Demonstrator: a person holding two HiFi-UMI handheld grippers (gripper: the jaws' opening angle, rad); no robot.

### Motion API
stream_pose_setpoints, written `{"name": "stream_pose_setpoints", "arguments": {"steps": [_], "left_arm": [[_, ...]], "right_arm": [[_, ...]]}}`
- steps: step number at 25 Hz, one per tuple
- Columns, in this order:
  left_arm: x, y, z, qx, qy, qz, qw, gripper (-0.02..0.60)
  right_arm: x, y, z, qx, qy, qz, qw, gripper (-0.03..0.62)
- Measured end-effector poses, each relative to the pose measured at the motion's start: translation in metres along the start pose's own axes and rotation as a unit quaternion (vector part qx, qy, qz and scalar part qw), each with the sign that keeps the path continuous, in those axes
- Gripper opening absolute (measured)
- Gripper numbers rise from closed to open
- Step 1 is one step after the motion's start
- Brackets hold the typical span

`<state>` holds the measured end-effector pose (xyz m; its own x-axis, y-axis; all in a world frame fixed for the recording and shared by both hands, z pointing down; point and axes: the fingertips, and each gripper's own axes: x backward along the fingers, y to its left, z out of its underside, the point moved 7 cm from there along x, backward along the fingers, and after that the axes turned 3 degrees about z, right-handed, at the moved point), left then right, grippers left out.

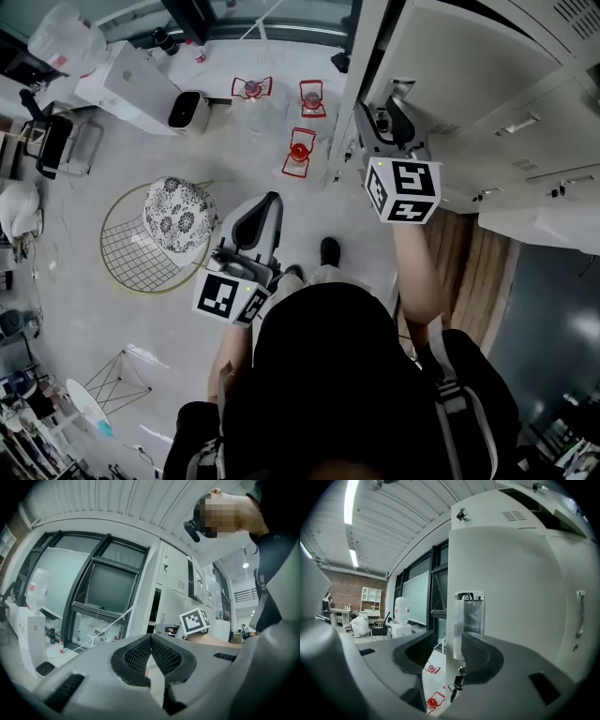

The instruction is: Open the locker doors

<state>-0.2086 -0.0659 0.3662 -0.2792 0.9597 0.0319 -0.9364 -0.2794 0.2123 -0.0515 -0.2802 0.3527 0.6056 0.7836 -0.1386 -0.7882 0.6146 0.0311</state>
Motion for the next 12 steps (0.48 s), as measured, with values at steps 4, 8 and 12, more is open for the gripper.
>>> {"name": "stream_pose_setpoints", "arguments": {"steps": [4, 8, 12], "left_arm": [[0.007, -0.003, 0.0, 0.001, 0.005, 0.023, 0.9997, 0.018], [0.011, -0.006, -0.003, 0.002, 0.005, 0.047, 0.9989, 0.018], [0.015, -0.011, -0.002, 0.004, 0.006, 0.066, 0.9978, 0.018]], "right_arm": [[0.019, 0.004, 0.002, -0.002, 0.002, 0.02, 1.0, 0.177], [0.036, 0.007, 0.003, -0.003, 0.006, 0.038, 0.999, 0.17], [0.053, 0.006, 0.005, -0.004, 0.009, 0.054, 0.998, 0.152]]}}
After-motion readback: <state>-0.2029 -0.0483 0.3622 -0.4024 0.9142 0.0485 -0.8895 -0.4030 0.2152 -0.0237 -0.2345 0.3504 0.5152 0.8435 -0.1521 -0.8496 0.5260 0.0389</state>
